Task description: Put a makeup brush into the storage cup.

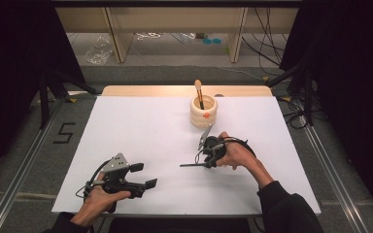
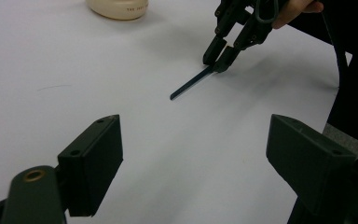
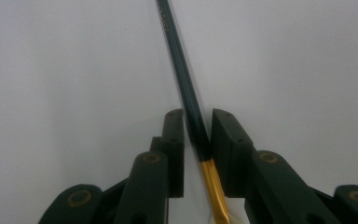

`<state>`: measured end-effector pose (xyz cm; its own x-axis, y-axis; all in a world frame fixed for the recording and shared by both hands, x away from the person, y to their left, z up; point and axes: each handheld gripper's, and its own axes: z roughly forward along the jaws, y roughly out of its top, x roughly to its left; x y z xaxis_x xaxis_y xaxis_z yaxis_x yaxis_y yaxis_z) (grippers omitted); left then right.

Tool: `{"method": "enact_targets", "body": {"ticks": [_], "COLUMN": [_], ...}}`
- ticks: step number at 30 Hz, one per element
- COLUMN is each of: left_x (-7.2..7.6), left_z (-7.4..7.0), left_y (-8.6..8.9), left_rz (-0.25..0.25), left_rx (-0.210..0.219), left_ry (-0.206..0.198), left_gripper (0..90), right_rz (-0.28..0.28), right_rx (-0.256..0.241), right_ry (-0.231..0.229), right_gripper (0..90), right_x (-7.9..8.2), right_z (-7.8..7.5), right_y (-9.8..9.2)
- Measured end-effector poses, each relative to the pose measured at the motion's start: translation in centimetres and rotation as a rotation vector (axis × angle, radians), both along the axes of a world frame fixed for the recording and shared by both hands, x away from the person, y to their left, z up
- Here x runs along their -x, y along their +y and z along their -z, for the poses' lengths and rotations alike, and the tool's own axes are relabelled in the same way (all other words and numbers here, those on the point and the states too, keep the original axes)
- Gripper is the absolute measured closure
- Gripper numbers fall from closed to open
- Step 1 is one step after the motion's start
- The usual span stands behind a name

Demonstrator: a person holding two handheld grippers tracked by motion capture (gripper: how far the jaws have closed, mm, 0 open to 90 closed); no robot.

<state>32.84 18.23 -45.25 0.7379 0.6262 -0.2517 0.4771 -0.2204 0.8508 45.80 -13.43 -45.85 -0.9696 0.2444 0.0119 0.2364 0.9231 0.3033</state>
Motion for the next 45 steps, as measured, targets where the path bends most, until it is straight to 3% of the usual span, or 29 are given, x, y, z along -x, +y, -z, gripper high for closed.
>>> {"method": "enact_targets", "body": {"ticks": [8, 10, 18, 20, 23, 32, 33, 35, 37, 45], "left_x": [0.1, 0.0, 0.0, 0.0, 0.0, 0.0, 0.0, 0.0, 0.0, 0.0], "left_z": [-0.1, -0.1, -0.1, -0.1, -0.1, 0.0, 0.0, 0.0, 0.0, 0.0], "left_y": [0.1, 0.1, 0.1, 0.1, 0.1, 0.1, 0.1, 0.1, 0.1, 0.1], "left_rz": [-0.005, -0.006, -0.008, -0.008, -0.007, -0.004, -0.004, -0.003, -0.007, -0.005], "left_rx": [-0.007, -0.007, -0.007, -0.006, -0.007, -0.004, -0.004, -0.008, -0.007, -0.008], "left_ry": [0.0, 0.0, 0.0, -0.001, 0.0, -0.002, -0.002, 0.002, 0.003, 0.001], "left_gripper": [18.5, 18.5, 18.5, 18.5, 18.5, 18.5, 18.5, 18.5, 18.5, 18.5], "right_rz": [-0.019, -0.033, -0.032, -0.053, -0.041, -0.042, -0.067, -0.047, -0.079, -0.077], "right_rx": [0.034, 0.047, 0.055, 0.073, 0.068, 0.092, 0.106, 0.099, 0.124, 0.138], "right_ry": [0.006, -0.01, 0.014, 0.0, 0.02, 0.022, 0.009, 0.028, 0.006, 0.014], "right_gripper": [78.3, 78.5, 80.1, 80.3, 80.6, 81.1, 81.3, 81.4, 81.8, 82.6], "right_x": [0.0, -0.2, -0.1, -0.2, -0.1, -0.2, -0.4, -0.2, -0.4, -0.4], "right_z": [-0.1, -0.2, -0.2, -0.2, -0.2, -0.3, -0.3, -0.3, -0.3, -0.3], "right_y": [0.5, 0.5, 0.8, 0.8, 1.0, 1.3, 1.2, 1.4, 1.4, 1.7]}}
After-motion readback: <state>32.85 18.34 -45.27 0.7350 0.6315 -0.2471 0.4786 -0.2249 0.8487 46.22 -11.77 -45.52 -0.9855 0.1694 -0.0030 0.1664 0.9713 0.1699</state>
